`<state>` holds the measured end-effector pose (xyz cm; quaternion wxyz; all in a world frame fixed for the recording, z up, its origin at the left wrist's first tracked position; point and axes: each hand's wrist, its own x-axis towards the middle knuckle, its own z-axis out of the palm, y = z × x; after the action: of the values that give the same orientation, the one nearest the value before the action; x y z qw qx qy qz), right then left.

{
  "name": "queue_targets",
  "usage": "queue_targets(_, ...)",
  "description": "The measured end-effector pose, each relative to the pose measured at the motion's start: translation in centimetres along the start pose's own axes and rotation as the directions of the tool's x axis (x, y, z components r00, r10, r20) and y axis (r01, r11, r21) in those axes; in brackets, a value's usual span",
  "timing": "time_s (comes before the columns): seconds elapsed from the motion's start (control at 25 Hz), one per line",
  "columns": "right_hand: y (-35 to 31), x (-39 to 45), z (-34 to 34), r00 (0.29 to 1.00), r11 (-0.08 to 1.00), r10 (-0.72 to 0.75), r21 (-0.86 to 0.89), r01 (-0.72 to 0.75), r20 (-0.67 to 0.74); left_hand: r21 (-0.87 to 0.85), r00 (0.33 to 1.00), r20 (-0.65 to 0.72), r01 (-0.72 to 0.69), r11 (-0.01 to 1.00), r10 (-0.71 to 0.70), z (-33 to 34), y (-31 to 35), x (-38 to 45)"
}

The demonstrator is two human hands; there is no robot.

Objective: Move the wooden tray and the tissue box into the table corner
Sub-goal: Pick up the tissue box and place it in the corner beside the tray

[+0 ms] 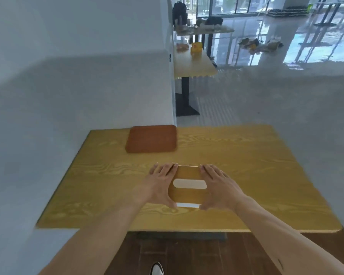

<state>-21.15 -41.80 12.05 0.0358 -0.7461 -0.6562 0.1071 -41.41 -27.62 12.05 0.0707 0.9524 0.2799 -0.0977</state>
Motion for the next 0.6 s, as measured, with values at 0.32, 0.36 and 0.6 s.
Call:
queue_targets(0.32, -12.1, 6.7, 1.7, 0.962, 0.962, -0.269, -0.035, 0.27, 0.043, -0.048, 0.964, 0.002, 0.267, 0.962, -0.268, 1.7, -10.0, -10.5)
queue_targets(0.36, -13.5, 7.5, 1.9, 0.955, 0.955, -0.294, -0.038, 0.296, 0.052, -0.058, 0.957, 0.002, 0.288, 0.956, -0.289, 2.0, -11.2, -11.6)
queue_targets(0.6, -23.1, 12.3, 3.4, 0.93, 0.93, -0.361, -0.046, 0.364, 0.076, -0.075, 0.934, -0.013, 0.356, 0.932, -0.358, 3.2, -20.2, -17.4)
